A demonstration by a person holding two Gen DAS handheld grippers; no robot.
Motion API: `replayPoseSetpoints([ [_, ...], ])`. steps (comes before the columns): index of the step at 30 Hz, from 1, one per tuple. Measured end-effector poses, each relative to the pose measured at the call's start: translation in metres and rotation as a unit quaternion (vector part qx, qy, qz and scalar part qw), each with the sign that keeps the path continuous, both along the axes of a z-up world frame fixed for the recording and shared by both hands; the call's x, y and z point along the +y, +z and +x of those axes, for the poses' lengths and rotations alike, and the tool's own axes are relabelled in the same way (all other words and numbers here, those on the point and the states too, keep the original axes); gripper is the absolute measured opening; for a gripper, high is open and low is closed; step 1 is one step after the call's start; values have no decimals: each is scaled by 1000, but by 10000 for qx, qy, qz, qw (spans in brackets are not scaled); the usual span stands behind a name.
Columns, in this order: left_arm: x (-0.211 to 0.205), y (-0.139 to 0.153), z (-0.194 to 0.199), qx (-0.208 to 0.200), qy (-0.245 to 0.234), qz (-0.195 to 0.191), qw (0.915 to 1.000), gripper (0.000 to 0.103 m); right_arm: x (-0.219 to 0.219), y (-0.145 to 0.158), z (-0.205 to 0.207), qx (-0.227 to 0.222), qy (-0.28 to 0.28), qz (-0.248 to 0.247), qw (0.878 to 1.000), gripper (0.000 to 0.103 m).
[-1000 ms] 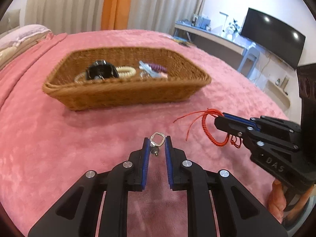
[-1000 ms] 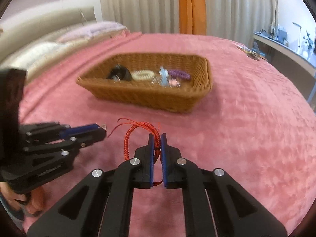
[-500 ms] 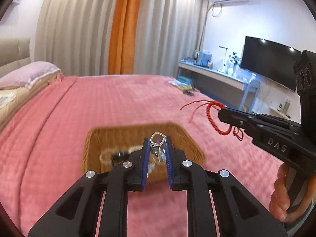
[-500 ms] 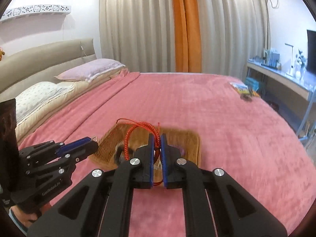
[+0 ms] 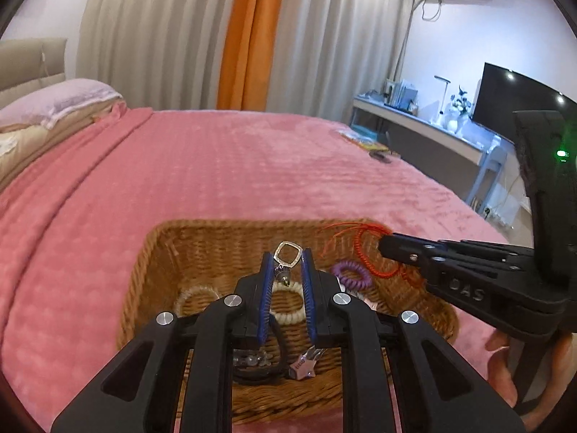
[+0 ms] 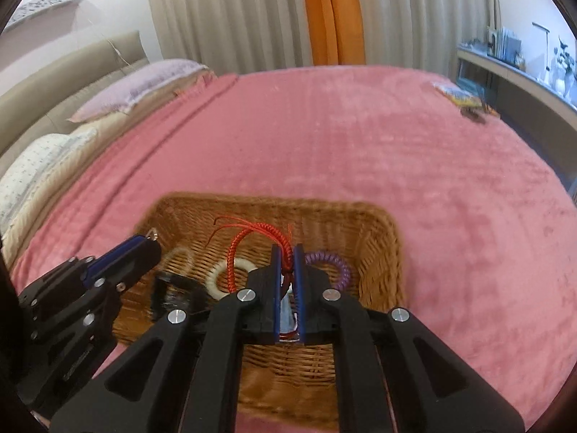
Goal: Organize jewelry
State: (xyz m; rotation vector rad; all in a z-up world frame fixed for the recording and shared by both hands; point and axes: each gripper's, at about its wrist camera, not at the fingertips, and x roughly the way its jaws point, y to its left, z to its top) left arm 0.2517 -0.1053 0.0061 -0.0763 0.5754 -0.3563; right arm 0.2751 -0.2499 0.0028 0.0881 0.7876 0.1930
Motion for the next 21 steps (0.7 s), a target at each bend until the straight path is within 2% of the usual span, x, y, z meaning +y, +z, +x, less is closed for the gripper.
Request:
replayPoseSetpoints([
  [5, 1, -14, 5, 124, -31, 63, 9999, 14, 2, -25, 12, 396, 31, 92, 9992, 5],
  [10, 4, -16, 6, 223, -102, 25, 9997, 15, 3, -26, 11, 408, 26, 11, 9992, 6],
  [11, 3, -15, 5, 194, -104, 32, 9998, 16, 2, -26, 10, 439, 41, 39, 9990, 11],
  [13, 6, -9, -1, 135, -90, 28, 9999, 34, 0, -23, 8, 503, 47, 127, 9986, 25],
  [14, 8, -4, -5, 77, -69, -22, 9999, 38, -2, -21, 4, 480, 29, 171, 9987, 37],
  [15, 10, 1, -10, 26, -47, -69, 10000, 40, -5, -17, -1, 428, -1, 198, 9989, 41],
  [19, 22, 24, -35, -110, -22, -238, 9997, 40, -12, 10, -30, 195, 23, 290, 9994, 41],
  [21, 29, 40, -56, -280, 6, -238, 9993, 44, -15, 28, -50, 44, 66, 391, 9992, 41],
])
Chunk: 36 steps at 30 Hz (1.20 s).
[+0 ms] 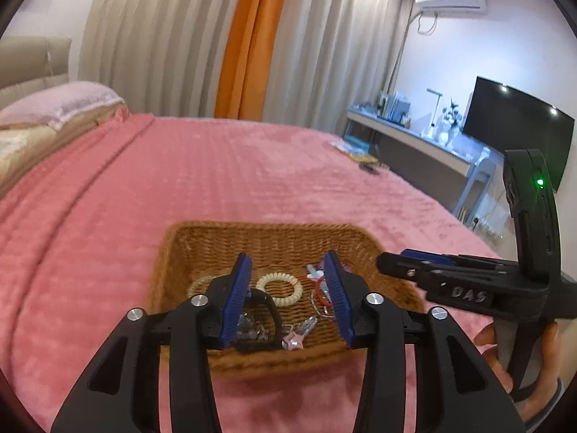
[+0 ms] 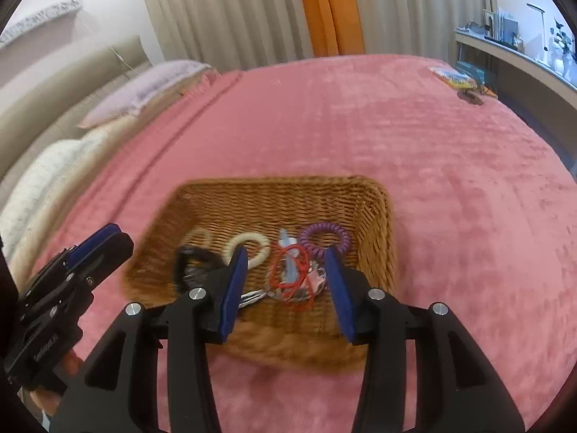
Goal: Organize jewelry
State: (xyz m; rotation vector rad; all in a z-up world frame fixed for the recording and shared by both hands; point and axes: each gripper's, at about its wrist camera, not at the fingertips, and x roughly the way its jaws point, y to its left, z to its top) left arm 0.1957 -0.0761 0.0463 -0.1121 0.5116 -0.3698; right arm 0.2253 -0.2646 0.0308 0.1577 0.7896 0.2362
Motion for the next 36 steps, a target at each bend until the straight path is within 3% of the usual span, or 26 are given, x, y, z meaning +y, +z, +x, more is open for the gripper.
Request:
replayPoseSetpoints([
  [5, 16, 43, -65, -505, 115, -4, 9987, 56, 3, 43, -59, -470, 96, 54, 9988, 44],
  [10, 25, 75, -138, -1119, 498, 234, 9922, 79, 14, 76, -129, -1039, 291, 63, 9941, 46],
  [16, 29, 89, -209, -1607, 797, 401, 9830, 95, 28, 92, -204, -1661, 289, -128, 9856, 51],
  [21, 28, 73, -244, -1637, 934, 519, 9807, 95, 32, 79, -247, -1970, 188, -286, 9798, 59],
  [26, 34, 44, -259, -1633, 1222, 559, 9774, 95, 33, 46, -265, -2291, -20, -404, 9726, 64],
  [32, 33, 7, -252, -1720, 1621, 587, 9699, 95, 36, 17, -269, -2750, -386, -746, 9578, 69],
  [36, 24, -17, -242, -1720, 2043, 907, 9594, 95, 39, -1, -263, -2877, -485, -871, 9525, 70],
])
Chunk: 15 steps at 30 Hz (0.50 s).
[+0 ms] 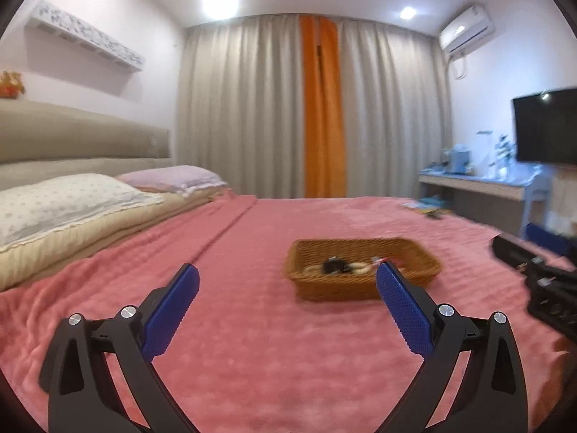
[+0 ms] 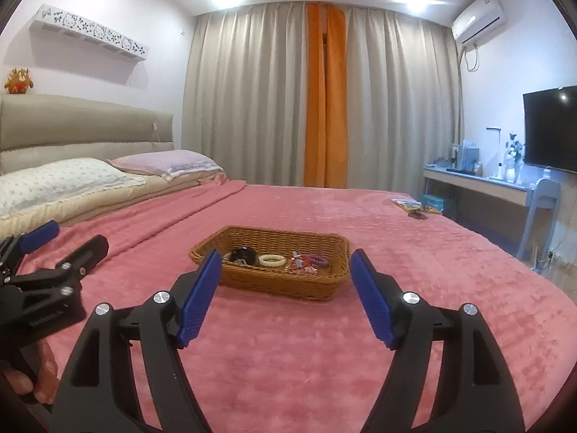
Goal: Organize jewelry
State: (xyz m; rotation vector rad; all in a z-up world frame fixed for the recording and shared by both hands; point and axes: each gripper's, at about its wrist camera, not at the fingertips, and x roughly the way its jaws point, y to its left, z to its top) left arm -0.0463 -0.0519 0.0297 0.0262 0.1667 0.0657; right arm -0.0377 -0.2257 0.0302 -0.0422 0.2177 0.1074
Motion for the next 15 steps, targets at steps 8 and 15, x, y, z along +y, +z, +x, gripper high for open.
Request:
replayPoseSetpoints([
  [8, 2, -27, 14, 222, 132, -138, 9996, 95, 1, -33, 14, 283, 213, 27, 9994, 70],
  [15, 16, -31, 14, 258, 144, -430, 9986, 95, -1, -43, 16, 427, 191, 136, 9988, 70],
])
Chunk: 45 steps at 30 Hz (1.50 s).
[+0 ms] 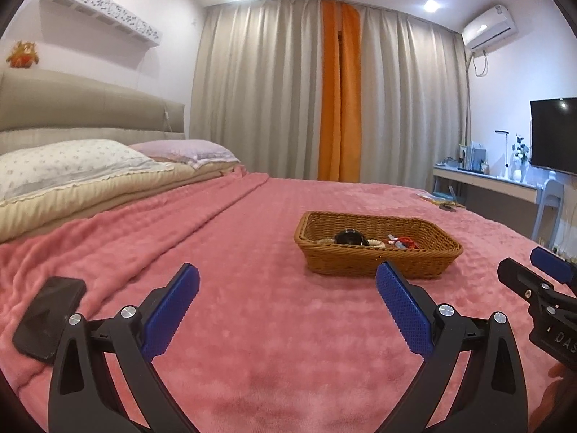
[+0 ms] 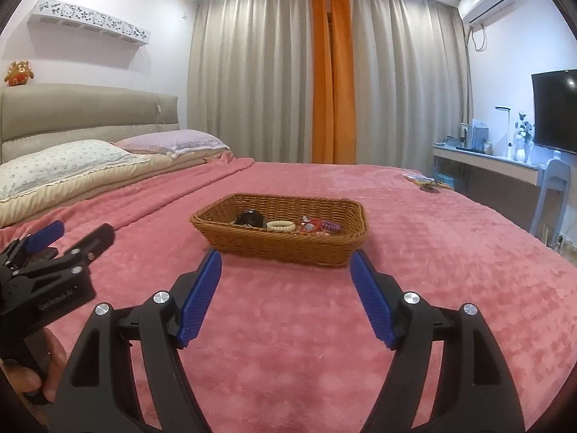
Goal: Organize jewelry
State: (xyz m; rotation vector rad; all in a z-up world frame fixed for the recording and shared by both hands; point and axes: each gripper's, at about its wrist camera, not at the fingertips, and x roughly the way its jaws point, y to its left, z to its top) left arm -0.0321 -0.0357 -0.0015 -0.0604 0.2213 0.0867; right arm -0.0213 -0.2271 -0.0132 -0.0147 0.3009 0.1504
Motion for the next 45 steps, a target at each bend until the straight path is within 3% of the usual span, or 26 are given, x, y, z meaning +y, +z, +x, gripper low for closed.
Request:
replayPoseSetpoints([
  [45, -6, -5, 1, -11, -73, 106, 9999, 95, -8, -4, 1, 80, -271, 166, 9995, 77],
])
